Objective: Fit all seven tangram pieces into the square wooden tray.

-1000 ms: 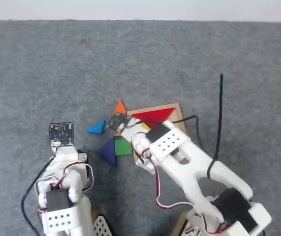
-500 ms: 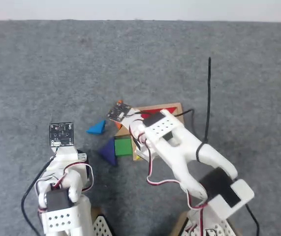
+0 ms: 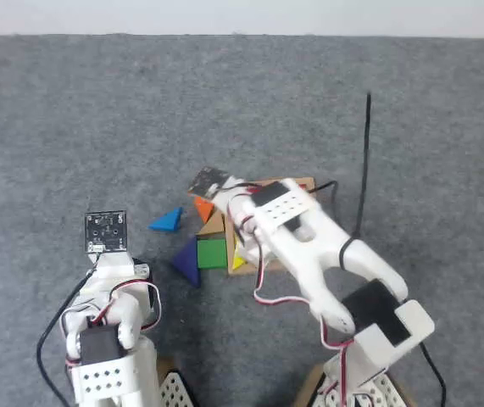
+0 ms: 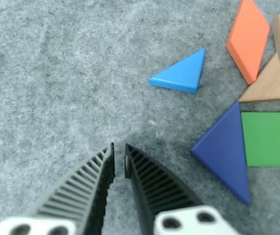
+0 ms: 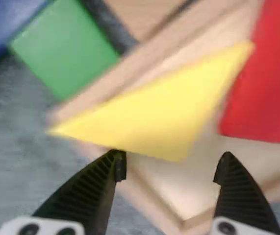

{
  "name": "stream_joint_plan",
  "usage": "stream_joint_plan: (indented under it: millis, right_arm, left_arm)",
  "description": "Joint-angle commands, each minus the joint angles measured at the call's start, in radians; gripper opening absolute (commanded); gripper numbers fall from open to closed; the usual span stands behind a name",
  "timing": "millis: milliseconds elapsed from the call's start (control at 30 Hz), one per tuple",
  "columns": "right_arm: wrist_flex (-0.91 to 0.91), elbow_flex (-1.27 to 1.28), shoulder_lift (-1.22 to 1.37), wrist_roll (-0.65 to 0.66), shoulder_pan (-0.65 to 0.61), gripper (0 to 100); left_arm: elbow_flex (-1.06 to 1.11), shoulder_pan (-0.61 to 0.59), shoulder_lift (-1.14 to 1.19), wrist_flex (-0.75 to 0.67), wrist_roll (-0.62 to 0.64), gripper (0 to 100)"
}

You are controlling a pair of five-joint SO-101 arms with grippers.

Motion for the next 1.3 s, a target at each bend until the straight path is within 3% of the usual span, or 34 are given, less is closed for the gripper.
stream_joint_plan:
  millis: [0, 500, 900, 1033, 1267]
  right_arm:
    - [-0.018, -0.055, 0.004, 0.034, 0.062, 28.5]
    - [-0.102, -0.133, 0.085, 0.025, 0.031, 28.7]
    - [0.059, -0.212, -0.084, -0.026, 0.033, 28.5]
    - [0.139, -0.17, -0.111, -0.133, 0.102, 28.5]
    - [-0.016, 0.127, -0.41, -0.123, 0.173, 28.4]
  left_arm:
    - [-0.005, 0.005, -0.017, 0.003, -0.005, 4]
    - [-0.005, 0.005, -0.017, 0.003, -0.005, 4]
    - [-0.005, 0.005, -0.017, 0.003, -0.005, 4]
    - [-0.005, 0.006, -0.017, 0.003, -0.005, 4]
    - [-0.005, 0.006, -0.017, 0.003, -0.005, 4]
